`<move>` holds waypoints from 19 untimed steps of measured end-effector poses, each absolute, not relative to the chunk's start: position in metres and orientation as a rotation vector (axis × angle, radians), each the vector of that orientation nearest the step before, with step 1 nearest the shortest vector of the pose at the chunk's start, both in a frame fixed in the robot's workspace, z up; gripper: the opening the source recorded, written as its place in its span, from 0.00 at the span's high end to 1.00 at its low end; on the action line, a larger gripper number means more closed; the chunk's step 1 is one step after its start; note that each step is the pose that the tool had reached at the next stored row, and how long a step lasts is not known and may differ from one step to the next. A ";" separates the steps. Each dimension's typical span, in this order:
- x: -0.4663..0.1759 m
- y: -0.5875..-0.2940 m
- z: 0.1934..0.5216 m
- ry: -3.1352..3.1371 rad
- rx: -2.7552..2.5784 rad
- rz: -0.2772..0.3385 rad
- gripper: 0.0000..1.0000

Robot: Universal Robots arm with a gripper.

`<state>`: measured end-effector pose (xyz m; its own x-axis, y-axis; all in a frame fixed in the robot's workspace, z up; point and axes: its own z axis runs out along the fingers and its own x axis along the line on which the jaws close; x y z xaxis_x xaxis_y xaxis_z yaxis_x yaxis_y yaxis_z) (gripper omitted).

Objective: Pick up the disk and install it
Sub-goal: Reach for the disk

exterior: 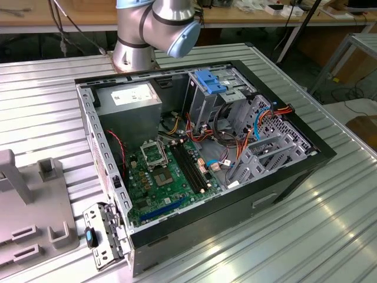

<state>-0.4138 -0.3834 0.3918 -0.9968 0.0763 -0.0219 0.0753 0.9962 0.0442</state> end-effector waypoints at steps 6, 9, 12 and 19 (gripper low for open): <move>-0.456 -0.384 0.391 3.115 0.118 0.058 0.89; -0.459 -0.385 0.391 3.115 0.118 0.053 0.89; -0.460 -0.385 0.391 3.115 0.118 0.053 0.89; -0.460 -0.384 0.391 3.115 0.118 0.053 0.89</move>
